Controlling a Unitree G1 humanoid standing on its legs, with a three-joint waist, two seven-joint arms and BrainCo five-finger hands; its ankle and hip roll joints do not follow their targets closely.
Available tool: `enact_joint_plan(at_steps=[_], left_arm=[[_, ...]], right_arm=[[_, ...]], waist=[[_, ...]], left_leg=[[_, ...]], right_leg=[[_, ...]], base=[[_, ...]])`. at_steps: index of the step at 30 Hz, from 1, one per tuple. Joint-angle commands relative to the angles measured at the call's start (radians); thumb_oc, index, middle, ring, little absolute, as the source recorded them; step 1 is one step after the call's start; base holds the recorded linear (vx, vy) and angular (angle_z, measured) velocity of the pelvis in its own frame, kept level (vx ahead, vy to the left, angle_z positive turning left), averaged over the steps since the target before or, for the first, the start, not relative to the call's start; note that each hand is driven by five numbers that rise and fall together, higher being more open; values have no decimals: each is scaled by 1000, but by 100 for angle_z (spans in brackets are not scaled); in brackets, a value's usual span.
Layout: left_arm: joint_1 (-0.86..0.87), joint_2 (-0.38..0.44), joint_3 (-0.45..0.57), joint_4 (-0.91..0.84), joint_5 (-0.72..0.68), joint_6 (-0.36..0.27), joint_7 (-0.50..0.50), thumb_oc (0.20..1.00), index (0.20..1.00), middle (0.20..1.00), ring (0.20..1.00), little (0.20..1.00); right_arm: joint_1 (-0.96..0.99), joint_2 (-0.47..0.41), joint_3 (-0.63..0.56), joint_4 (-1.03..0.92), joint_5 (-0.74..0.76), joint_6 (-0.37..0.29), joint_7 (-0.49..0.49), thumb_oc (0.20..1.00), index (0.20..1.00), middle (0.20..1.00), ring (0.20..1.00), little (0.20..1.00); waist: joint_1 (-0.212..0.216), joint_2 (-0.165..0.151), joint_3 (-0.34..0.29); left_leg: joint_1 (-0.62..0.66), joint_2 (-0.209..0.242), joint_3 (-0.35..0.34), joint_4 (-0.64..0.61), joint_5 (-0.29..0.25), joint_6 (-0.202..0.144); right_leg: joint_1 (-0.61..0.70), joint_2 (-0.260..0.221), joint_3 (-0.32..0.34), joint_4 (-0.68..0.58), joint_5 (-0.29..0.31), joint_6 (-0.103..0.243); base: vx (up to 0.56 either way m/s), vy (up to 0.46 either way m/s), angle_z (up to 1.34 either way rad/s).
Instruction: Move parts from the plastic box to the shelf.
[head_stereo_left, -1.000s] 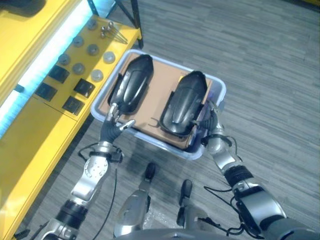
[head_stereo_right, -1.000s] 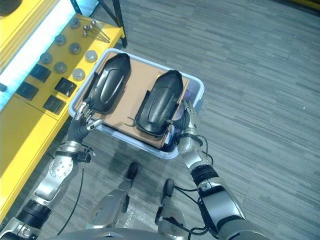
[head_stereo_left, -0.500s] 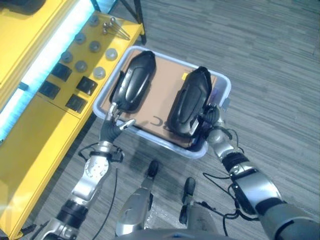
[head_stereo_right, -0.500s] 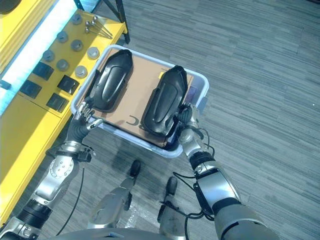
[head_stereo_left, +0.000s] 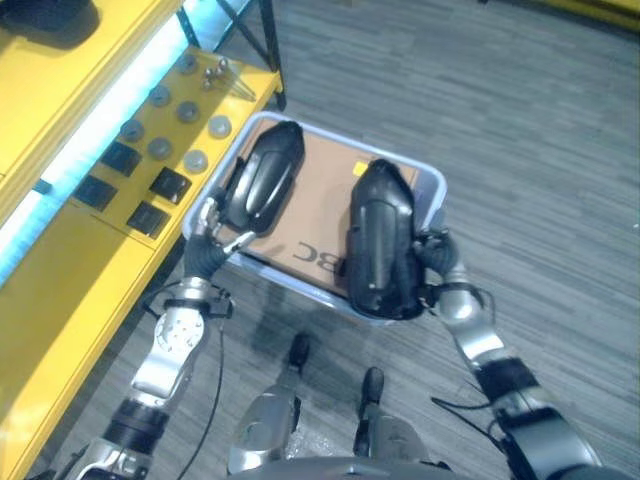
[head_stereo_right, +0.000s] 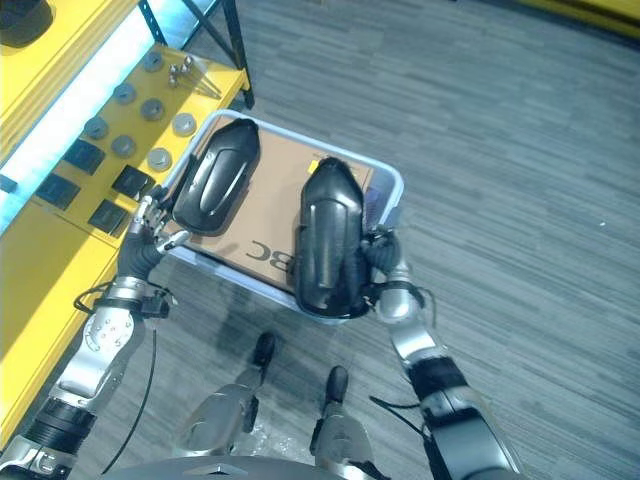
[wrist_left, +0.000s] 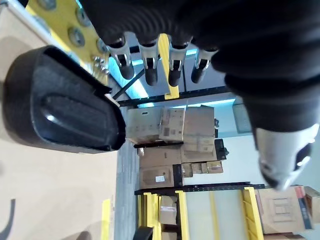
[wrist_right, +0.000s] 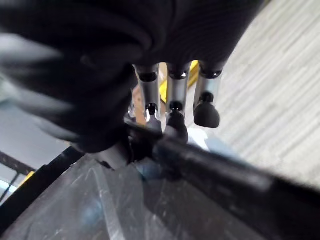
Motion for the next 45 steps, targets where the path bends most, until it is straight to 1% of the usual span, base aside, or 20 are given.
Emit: enact_joint_plan(at_steps=[1,4,6,12,13,16,20,23,25,26,27,30,32,40,43,45], left_arm=[[-7,20,16,-57,40,-40,-31,1000,1000,1000,1000,1000],[-10,19,24,-69,42,-34,-37,1000,1000,1000,1000,1000],[-11,11,21,-74,29,-31,-47,1000,1000,1000,1000,1000],[-16,-9,-20,-87,-66,2,-109,1000,1000,1000,1000,1000],[-22,-9,-41,-88,-91,16,-131,1000,1000,1000,1000,1000],[-25,-11,-52,-86,-98,21,-138,1000,1000,1000,1000,1000],[-45,-14,-92,-72,-92,39,-148,1000,1000,1000,1000,1000],[-58,-23,-121,-63,-116,49,-153,1000,1000,1000,1000,1000],[-72,-32,-148,-55,-161,56,-169,1000,1000,1000,1000,1000],[-75,-35,-162,-59,-211,64,-188,1000,1000,1000,1000,1000],[-75,-35,-162,-59,-211,64,-188,1000,1000,1000,1000,1000],[-87,-37,-208,-63,-418,99,-253,1000,1000,1000,1000,1000],[-98,-17,-241,-74,-519,121,-284,1000,1000,1000,1000,1000],[-151,13,-316,-84,-633,151,-294,1000,1000,1000,1000,1000],[-161,15,-328,-85,-642,153,-287,1000,1000,1000,1000,1000],[-180,15,-339,-76,-622,145,-250,1000,1000,1000,1000,1000]], right_arm=[[-16,-40,-53,-127,-82,-107,-7,200,200,200,200,200],[-2,-55,-76,-209,-124,-117,-9,200,200,200,200,200],[5,-67,-88,-258,-169,-123,-15,200,200,200,200,200],[14,-89,-105,-406,-299,-128,-38,200,200,200,200,200],[18,-94,-96,-445,-344,-132,-44,200,200,200,200,200],[22,-98,-92,-467,-368,-133,-48,200,200,200,200,200],[56,-110,-91,-542,-424,-140,-65,200,200,200,200,200],[64,-106,-77,-569,-431,-149,-67,200,200,200,200,200],[67,-104,-66,-584,-433,-154,-66,200,200,200,200,200],[67,-104,-58,-589,-435,-155,-62,200,200,200,200,200],[67,-104,-58,-589,-435,-155,-62,200,200,200,200,200],[58,-100,-22,-587,-439,-152,-50,200,200,200,200,200],[54,-94,9,-579,-420,-153,-31,200,200,200,200,200],[24,-91,101,-601,-414,-159,1,200,200,200,200,200],[14,-84,126,-612,-409,-164,10,200,200,200,200,200],[1,-87,154,-629,-411,-167,8,200,200,200,200,200]], waist=[[-2,-55,-99],[-13,-64,-127],[-20,-68,-142],[-41,-70,-184],[-50,-69,-195],[-53,-68,-198],[-71,-68,-213],[-77,-67,-215],[-81,-65,-216],[-85,-63,-217],[-85,-63,-217],[-96,-57,-220],[-102,-53,-221],[-110,-47,-218],[-111,-45,-218],[-109,-45,-217]], left_leg=[[128,28,118,2,-206,-4],[157,37,129,2,-213,-4],[170,42,138,2,-208,-4],[213,58,164,2,-217,-4],[227,63,172,2,-221,-4],[236,67,179,2,-223,-6],[257,74,192,2,-228,-8],[264,77,196,2,-228,-7],[266,79,199,2,-227,-7],[268,80,201,2,-228,-7],[268,80,201,2,-228,-7],[274,82,211,2,-228,-7],[279,84,216,2,-228,-7],[279,83,212,2,-224,-9],[280,82,211,2,-224,-8],[279,81,208,2,-223,-8]], right_leg=[[45,-59,26,-3,-132,59],[69,-56,32,-3,-137,55],[78,-55,35,-3,-132,53],[106,-45,61,-3,-139,47],[114,-41,72,-3,-141,45],[119,-39,76,-3,-143,43],[133,-35,85,-3,-144,40],[136,-32,92,-3,-143,38],[136,-30,94,-3,-142,37],[136,-29,96,-3,-141,37],[136,-29,96,-3,-141,37],[136,-28,103,-3,-138,38],[137,-27,109,-3,-136,38],[144,-27,108,-1,-136,37],[144,-28,107,-1,-136,37],[145,-29,102,-1,-137,37]], base=[[22,-41,-8],[-9,-43,-10],[-47,-35,-14],[-21,-29,-8],[-17,-22,-18],[-17,-16,-11],[-22,-22,-15],[-23,-12,-3],[-33,-8,-11],[-16,-1,-11],[-13,0,-13],[-11,5,-8],[-12,7,-5],[-1,1,0],[0,0,0],[-3,3,4]])
